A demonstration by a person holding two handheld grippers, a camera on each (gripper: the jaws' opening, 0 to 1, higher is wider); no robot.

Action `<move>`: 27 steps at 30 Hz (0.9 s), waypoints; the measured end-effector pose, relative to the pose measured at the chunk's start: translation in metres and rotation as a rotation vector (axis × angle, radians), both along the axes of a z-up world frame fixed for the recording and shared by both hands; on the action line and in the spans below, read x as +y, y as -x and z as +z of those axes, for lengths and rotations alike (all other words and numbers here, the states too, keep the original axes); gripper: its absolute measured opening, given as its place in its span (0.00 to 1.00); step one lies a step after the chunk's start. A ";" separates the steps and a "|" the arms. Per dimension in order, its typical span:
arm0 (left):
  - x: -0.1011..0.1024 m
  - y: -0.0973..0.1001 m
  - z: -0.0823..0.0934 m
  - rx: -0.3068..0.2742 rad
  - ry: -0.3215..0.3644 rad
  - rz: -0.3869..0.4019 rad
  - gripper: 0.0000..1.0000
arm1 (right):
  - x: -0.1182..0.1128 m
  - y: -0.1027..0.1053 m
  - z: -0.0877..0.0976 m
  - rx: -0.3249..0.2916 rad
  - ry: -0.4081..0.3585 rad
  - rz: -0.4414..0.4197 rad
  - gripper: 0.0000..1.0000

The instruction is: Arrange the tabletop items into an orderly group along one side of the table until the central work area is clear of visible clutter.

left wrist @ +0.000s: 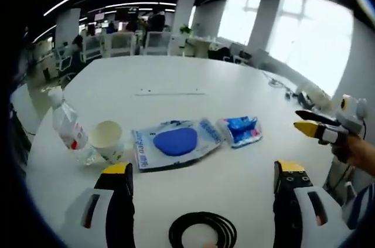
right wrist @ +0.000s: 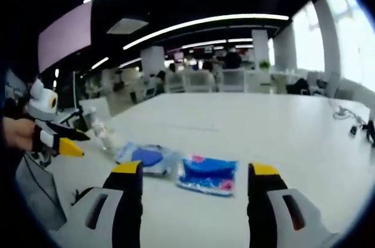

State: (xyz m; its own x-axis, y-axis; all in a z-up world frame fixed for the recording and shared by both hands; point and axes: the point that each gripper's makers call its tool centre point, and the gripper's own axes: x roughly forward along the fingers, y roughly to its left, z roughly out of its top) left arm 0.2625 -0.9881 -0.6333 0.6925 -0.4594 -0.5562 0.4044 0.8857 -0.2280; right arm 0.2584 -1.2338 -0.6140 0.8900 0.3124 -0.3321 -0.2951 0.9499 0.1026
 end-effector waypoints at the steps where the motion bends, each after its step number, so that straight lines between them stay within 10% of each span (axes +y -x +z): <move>1: 0.003 -0.001 0.002 -0.004 0.003 0.002 1.00 | 0.001 0.001 0.002 -0.003 0.000 -0.002 0.70; 16: 0.056 0.013 -0.026 0.064 0.008 0.013 0.99 | 0.043 0.023 0.001 0.014 -0.030 -0.023 0.67; 27: 0.050 0.028 -0.057 0.156 -0.053 -0.075 0.93 | 0.078 0.043 -0.018 0.117 -0.181 -0.078 0.61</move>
State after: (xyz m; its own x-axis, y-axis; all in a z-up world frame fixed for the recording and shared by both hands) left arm 0.2349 -0.9377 -0.6900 0.5604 -0.4739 -0.6792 0.4333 0.8667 -0.2472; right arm 0.2155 -1.1558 -0.6322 0.8725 0.3085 -0.3789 -0.1980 0.9322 0.3030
